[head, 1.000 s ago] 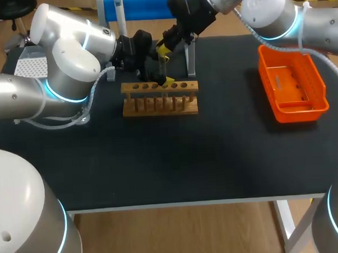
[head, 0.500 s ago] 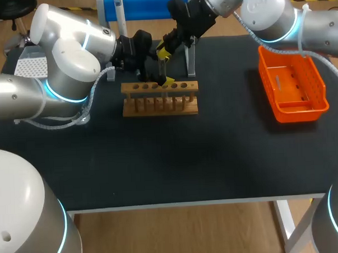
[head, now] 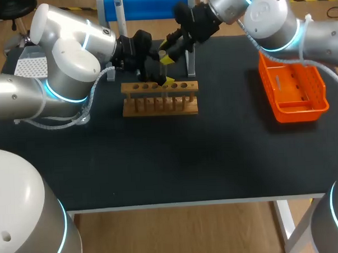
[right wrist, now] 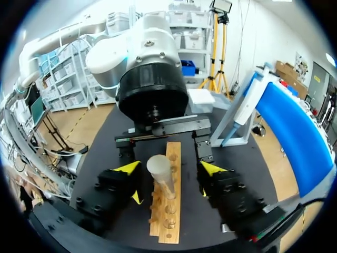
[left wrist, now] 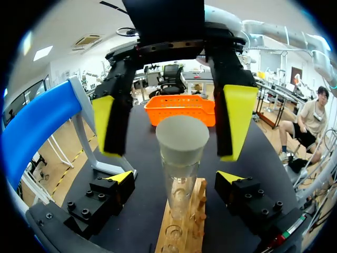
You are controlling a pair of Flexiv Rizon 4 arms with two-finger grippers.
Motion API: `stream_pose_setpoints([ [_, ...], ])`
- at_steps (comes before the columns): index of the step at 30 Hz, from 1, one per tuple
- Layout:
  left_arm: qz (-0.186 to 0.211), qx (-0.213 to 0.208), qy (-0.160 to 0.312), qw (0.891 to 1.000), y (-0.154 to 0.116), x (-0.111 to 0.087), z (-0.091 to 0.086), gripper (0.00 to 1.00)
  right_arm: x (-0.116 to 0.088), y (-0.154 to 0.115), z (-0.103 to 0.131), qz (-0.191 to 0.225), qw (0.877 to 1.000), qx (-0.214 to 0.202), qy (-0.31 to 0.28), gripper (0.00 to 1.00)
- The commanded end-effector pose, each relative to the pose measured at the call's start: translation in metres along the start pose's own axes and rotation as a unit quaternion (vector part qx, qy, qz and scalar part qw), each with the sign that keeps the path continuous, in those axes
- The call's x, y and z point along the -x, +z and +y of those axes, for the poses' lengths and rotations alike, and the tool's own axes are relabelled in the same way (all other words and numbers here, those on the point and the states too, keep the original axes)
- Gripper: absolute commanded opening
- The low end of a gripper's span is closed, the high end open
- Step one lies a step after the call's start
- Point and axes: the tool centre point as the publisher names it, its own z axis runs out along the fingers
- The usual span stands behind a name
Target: Invert the test tube, pick up the pipette, mount the tip to pipette, aspirate from beaker and dispense into the tube, eject the tip, return the pipette, and cap with the stopper.
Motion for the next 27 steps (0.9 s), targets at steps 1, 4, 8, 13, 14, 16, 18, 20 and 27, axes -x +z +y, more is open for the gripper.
stream_pose_setpoints([
  [1,0.002,0.0,0.0,1.0,0.0,0.001,0.0,1.0,-0.009,-0.014,-0.007,-0.016,0.999,0.048,-0.011,1.0],
  [4,0.002,0.0,0.0,1.0,0.0,0.001,0.0,1.0,-0.011,-0.022,-0.006,-0.018,0.996,0.08,-0.021,1.0],
  [8,0.002,0.0,0.0,1.0,0.0,0.001,0.0,1.0,-0.014,-0.03,-0.004,-0.004,0.99,0.14,-0.033,1.0],
  [13,0.002,0.0,0.0,1.0,0.0,0.001,0.0,1.0,-0.016,-0.035,0.002,0.017,0.976,0.214,-0.043,1.0],
  [14,0.002,0.0,0.0,1.0,0.0,0.001,0.0,1.0,-0.017,-0.035,0.003,0.019,0.973,0.226,-0.045,1.0],
  [16,0.002,0.0,0.0,1.0,0.0,0.001,0.0,1.0,-0.016,-0.036,0.006,0.021,0.968,0.247,-0.051,0.66],
  [18,0.002,0.0,0.0,1.0,0.0,0.001,0.0,1.0,-0.016,-0.037,0.008,0.025,0.962,0.265,-0.055,0.25],
  [20,0.002,0.0,0.0,1.0,0.0,0.001,0.0,1.0,-0.015,-0.036,0.011,0.023,0.96,0.273,-0.063,0.0],
  [27,0.002,0.0,0.0,1.0,0.0,0.001,0.0,1.0,-0.012,-0.033,0.024,0.032,0.951,0.298,-0.071,0.0],
])
